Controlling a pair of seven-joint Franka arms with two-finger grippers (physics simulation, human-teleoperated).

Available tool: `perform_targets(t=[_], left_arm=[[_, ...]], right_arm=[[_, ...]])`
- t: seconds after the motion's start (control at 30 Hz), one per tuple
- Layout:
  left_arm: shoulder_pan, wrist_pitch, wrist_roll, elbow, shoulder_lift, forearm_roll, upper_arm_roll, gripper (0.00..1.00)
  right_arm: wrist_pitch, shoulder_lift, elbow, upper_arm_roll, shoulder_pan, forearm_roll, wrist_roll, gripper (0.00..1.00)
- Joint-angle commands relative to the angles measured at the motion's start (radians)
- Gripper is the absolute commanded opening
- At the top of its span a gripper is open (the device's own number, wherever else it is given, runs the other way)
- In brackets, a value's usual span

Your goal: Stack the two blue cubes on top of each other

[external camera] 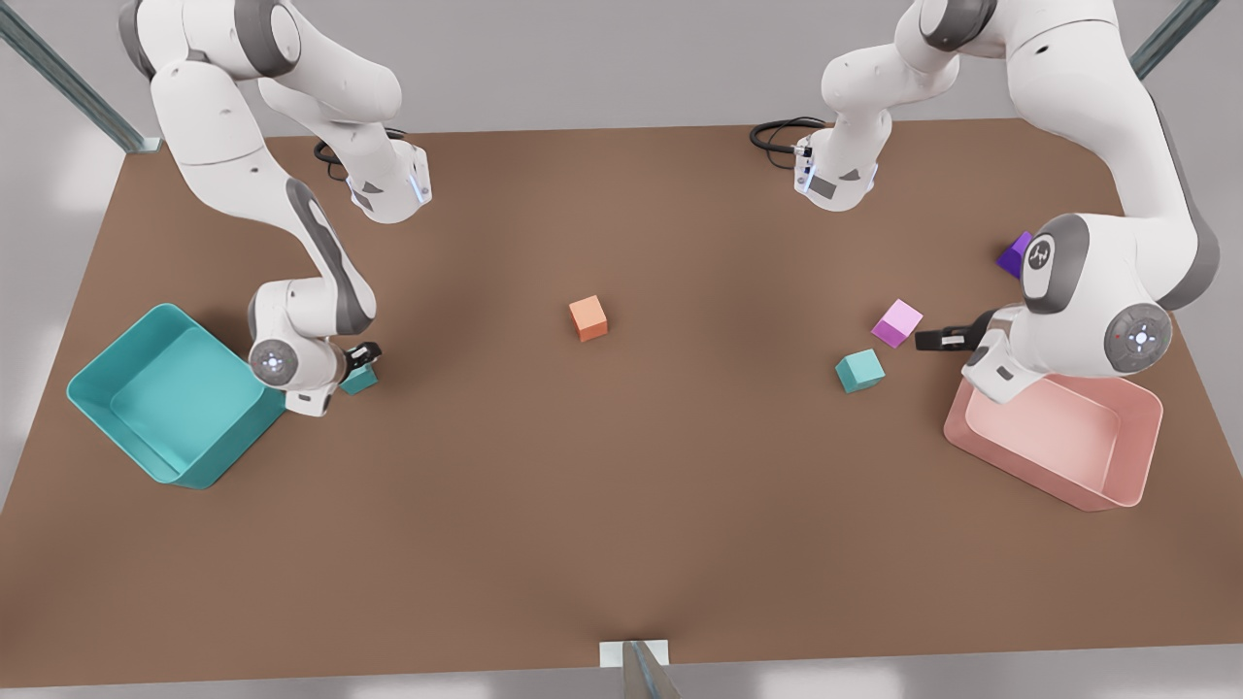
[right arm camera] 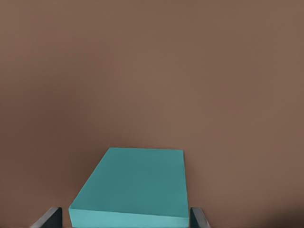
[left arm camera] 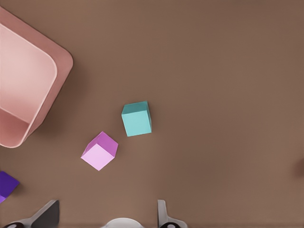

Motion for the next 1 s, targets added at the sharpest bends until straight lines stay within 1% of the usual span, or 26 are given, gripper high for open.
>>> perform_targets(t=[0.0,0.17,0.23,0.3,0.37,0.4,0.43,0.47,0.5,0.53,0.6,0.63,0.67,0.7,0.73,0.77,0.8,0.83,0.87,0.9,0.97], left_arm=[[0.000,-0.001,0.000,0.000,-0.001,0.001,-0.001,1.00],[0.000,-0.001,0.000,0.000,-0.001,0.001,-0.001,1.00],[0.000,-0.001,0.000,0.000,-0.001,0.001,-0.001,1.00],[0.000,-0.001,0.000,0.000,-0.001,0.001,-0.001,1.00],[0.000,-0.001,0.000,0.000,-0.001,0.001,-0.001,1.00],[0.000,-0.001,0.000,0.000,-0.001,0.001,-0.001,1.00],[0.002,-0.001,0.000,0.000,-0.001,0.001,-0.001,1.00],[0.002,-0.002,0.000,0.000,-0.001,0.001,-0.001,1.00],[0.002,-0.025,-0.001,0.000,-0.001,0.001,-0.001,1.00],[0.008,-0.028,-0.003,0.000,-0.001,0.001,-0.001,1.00],[0.015,-0.024,-0.004,0.000,-0.001,0.002,-0.001,1.00],[0.025,-0.024,-0.006,0.002,-0.002,0.001,-0.001,1.00],[0.028,-0.021,-0.006,-0.001,0.001,0.001,-0.001,1.00],[0.064,-0.002,-0.006,-0.006,0.010,0.004,0.001,1.00],[0.094,0.021,-0.006,-0.021,0.025,0.005,0.001,1.00],[0.086,0.130,-0.001,-0.108,0.018,0.005,0.039,1.00],[0.017,0.291,-0.001,-0.228,0.002,0.005,0.107,1.00],[-0.021,0.425,-0.004,-0.331,0.002,0.004,0.145,1.00],[-0.040,0.535,-0.004,-0.423,-0.013,0.001,0.154,1.00],[-0.063,0.578,-0.004,-0.469,-0.016,-0.001,0.159,1.00],[-0.080,0.579,-0.003,-0.506,-0.013,-0.001,0.159,1.00]], right_arm=[[0.007,0.004,0.000,0.000,0.000,-0.019,-0.035,1.00],[0.023,0.025,-0.001,-0.005,0.000,-0.032,-0.032,1.00],[0.026,0.027,-0.001,-0.005,0.000,-0.032,-0.033,0.97],[0.024,0.027,0.000,-0.005,0.000,-0.034,-0.033,0.84],[0.024,0.040,0.006,-0.006,0.000,-0.034,-0.032,0.78],[0.024,0.042,0.014,-0.006,0.000,-0.034,-0.032,0.55],[0.016,0.042,0.034,-0.006,0.000,-0.034,-0.035,0.47],[0.000,0.040,0.058,-0.005,0.003,-0.032,-0.036,0.46],[-0.057,0.037,0.106,0.015,0.005,-0.019,-0.030,0.46],[-0.114,0.039,0.163,0.055,0.008,0.058,-0.032,0.46],[-0.216,0.033,0.282,0.106,0.048,0.109,0.037,0.46],[-0.249,0.042,0.374,0.117,0.130,0.175,0.153,0.46],[-0.258,0.082,0.482,0.117,0.236,0.241,0.342,0.46],[-0.264,0.140,0.586,0.117,0.327,0.274,0.505,0.46],[-0.264,0.224,0.733,0.117,0.434,0.276,0.721,0.46],[-0.266,0.344,0.917,0.117,0.551,0.270,0.873,0.47],[-0.266,0.436,1.043,0.112,0.624,0.264,0.951,0.47],[-0.266,0.514,1.144,0.107,0.669,0.261,1.013,0.47],[-0.264,0.567,1.210,0.100,0.704,0.250,1.062,0.47],[-0.266,0.597,1.255,0.098,0.723,0.247,1.082,0.47],[-0.251,0.657,1.313,0.046,0.805,0.244,1.140,0.47]])
